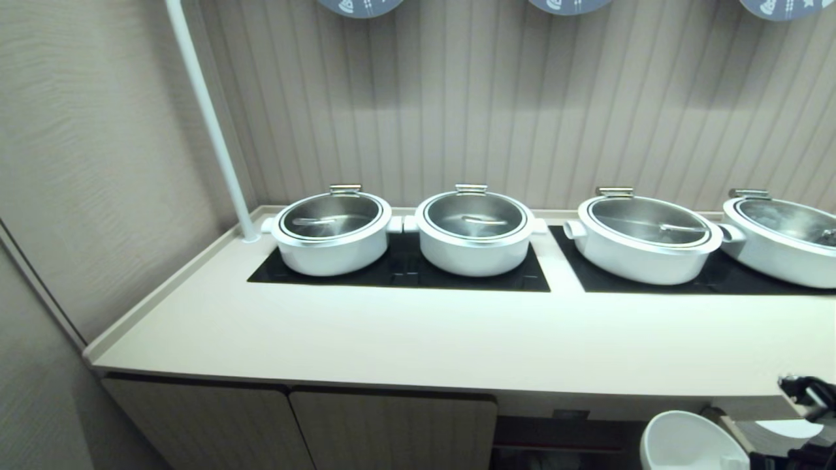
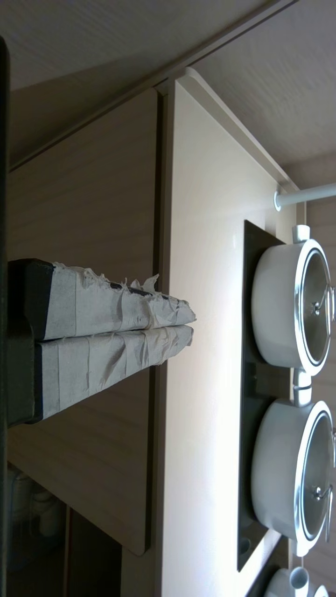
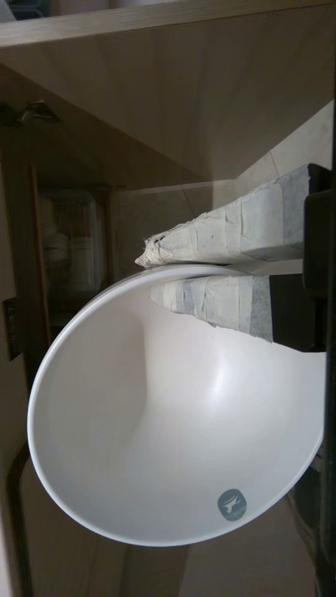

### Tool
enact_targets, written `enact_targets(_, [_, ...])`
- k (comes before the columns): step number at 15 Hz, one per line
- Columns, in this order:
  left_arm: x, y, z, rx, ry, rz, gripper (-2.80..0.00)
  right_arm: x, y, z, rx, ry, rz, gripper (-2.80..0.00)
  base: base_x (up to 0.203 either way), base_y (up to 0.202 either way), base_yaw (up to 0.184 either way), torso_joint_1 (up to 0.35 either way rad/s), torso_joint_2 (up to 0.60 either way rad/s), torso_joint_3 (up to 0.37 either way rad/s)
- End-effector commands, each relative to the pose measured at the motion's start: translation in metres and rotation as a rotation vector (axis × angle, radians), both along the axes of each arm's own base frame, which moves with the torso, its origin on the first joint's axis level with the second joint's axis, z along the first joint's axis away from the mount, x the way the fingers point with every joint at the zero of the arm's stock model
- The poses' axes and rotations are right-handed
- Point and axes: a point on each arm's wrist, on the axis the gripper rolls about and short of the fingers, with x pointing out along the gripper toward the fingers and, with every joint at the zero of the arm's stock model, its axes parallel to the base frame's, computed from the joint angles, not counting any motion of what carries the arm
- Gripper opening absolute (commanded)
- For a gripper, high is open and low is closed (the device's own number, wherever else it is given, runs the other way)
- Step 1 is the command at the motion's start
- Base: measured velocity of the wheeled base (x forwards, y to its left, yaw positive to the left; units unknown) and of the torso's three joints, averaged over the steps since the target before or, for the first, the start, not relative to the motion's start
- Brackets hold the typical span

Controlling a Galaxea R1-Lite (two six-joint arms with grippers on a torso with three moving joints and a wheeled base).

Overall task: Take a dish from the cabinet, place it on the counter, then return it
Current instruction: Place it on the table

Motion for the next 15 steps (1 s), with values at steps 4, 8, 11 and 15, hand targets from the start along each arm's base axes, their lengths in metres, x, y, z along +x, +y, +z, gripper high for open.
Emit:
enact_targets(4, [0.000,0.000,0.000,0.000,0.000,0.000,-2.80,0.041,0.000,0.009,0.002,-0.005,0.001,-2.80,0.000,0.000,0.000,0.000,0.00,0.000])
enact_targets(8, [0.000,0.000,0.000,-0.001,-0.001,0.000,-2.80,0.075,0.001,0.014,0.003,-0.014,0.010,-2.80,0.000,0.000,0.000,0.000,0.00,0.000])
enact_targets(11, [0.000,0.000,0.000,-0.001,-0.001,0.000,-2.80,0.102,0.005,0.014,0.001,-0.009,0.028,-2.80,0.000,0.000,0.000,0.000,0.00,0.000])
enact_targets(15, [0.000,0.000,0.000,-0.001,-0.001,0.000,-2.80,0.144,0.020,0.016,0.002,0.001,0.076,-2.80,0.000,0.000,0.000,0.000,0.00,0.000])
